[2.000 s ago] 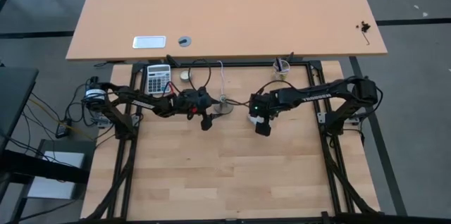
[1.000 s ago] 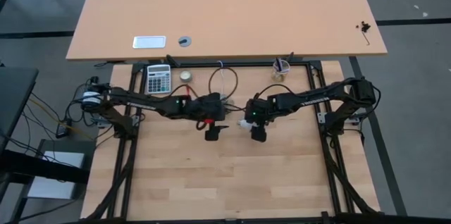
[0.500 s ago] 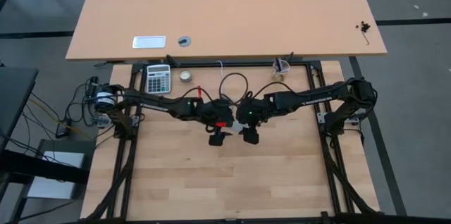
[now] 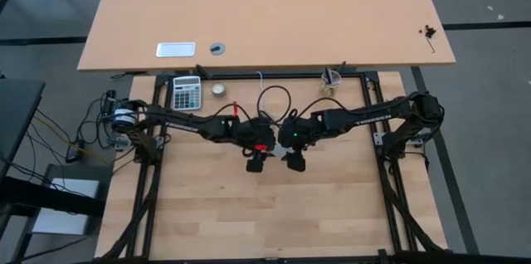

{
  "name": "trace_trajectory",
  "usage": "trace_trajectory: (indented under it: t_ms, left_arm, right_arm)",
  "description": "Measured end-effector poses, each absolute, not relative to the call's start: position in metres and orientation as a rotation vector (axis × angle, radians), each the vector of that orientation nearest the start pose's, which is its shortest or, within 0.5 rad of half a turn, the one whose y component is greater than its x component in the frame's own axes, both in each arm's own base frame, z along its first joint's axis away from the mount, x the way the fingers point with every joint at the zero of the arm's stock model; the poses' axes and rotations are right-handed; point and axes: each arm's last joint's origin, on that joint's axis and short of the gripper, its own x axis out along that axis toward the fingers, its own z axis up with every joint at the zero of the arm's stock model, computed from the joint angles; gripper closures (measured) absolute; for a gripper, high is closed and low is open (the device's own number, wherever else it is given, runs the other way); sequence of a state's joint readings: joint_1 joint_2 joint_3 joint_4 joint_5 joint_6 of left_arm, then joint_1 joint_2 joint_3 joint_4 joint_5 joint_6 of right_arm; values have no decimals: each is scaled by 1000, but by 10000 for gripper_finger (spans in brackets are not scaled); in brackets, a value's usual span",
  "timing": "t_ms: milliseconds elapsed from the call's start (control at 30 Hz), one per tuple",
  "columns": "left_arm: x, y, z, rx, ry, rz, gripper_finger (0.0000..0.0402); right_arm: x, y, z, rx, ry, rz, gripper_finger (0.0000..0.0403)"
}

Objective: Screw lightbulb
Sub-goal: Insert the lightbulb into the lamp

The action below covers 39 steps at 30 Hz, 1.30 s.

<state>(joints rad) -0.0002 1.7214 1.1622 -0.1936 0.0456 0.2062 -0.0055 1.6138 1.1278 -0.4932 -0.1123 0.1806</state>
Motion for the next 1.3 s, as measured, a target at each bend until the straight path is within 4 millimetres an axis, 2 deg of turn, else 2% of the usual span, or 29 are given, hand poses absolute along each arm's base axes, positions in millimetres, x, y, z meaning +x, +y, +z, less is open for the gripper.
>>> trace_trajectory:
  t_ms: [133,300,600,700,767,867,967,1133,1300]
  left_arm:
    - [370,-1,219,183,747,-123,264]
    - [371,-1,222,195,730,-95,268]
    - [376,6,232,216,632,-53,270]
    - [374,10,220,209,695,-66,270]
    - [374,13,220,205,688,-62,270]
    - [377,15,231,209,620,-44,270]
    - [375,15,231,210,623,-42,270]
    - [371,19,252,226,530,-23,271]
    - [366,27,268,213,455,-44,271]
  right_arm:
    - [329,1,226,221,985,12,131]
    - [322,1,237,192,972,8,123]
    - [294,-1,292,120,904,-44,102]
    - [283,1,313,114,815,-39,99]
    - [277,3,320,111,784,-35,97]
    - [266,5,332,110,742,-29,95]
    - [254,8,344,96,691,-46,96]
    - [238,11,351,89,690,-127,134]
    - [231,15,346,72,704,-180,222]
